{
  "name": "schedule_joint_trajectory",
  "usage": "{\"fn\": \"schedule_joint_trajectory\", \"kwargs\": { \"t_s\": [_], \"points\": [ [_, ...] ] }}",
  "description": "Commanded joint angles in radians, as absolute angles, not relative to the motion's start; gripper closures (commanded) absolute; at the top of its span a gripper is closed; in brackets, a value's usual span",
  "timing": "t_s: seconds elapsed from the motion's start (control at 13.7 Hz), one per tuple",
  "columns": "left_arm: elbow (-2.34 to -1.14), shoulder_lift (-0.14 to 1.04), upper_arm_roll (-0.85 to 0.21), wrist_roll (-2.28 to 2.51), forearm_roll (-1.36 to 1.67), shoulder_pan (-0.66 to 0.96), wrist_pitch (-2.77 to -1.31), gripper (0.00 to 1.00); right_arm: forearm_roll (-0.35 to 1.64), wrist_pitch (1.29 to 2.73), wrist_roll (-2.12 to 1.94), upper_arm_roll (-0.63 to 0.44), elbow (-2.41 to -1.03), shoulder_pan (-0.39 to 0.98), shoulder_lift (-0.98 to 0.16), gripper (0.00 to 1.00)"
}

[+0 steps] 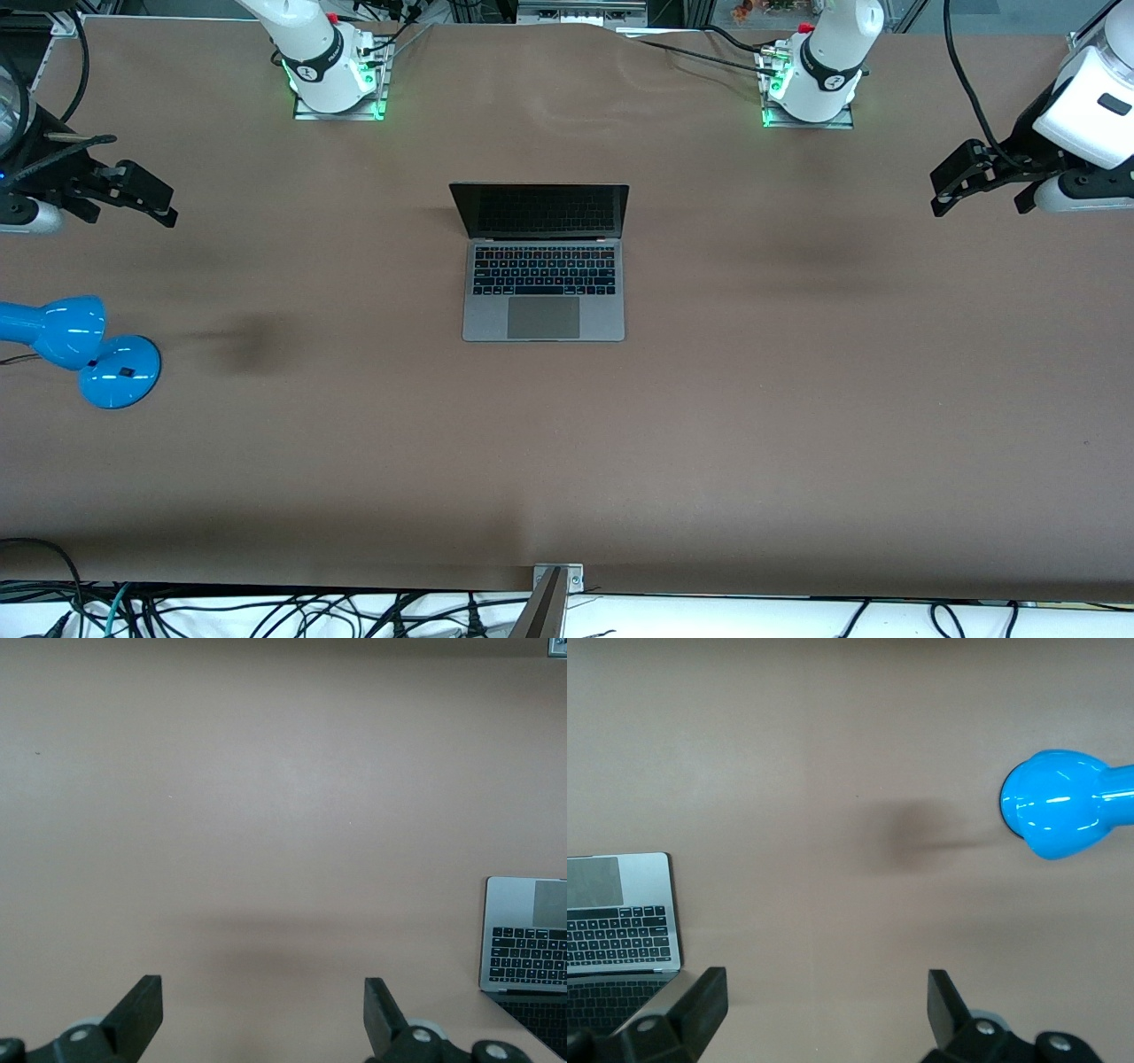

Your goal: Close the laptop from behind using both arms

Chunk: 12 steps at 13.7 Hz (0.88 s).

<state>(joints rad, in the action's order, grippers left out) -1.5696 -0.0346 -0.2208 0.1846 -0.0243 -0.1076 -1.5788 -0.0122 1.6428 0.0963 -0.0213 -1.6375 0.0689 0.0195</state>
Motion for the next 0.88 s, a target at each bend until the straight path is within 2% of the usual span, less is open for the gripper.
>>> {"fn": "schedule_joint_trajectory", "kwargs": {
  "t_s": [0.0,0.8],
  "points": [
    [-1.539,-0.015,-0.227,0.178,-0.048,-0.11,-1.571,0.0,-0.022,1.644,0.084,-0.02,-1.647,0.066,0.028,0.0],
    [-1.557,0.008,-0.255,0.184,-0.046,-0.1,-1.537,0.0,-0.02,1.643,0.084,-0.021,-1.646,0.066,0.028,0.0]
  ]
}}
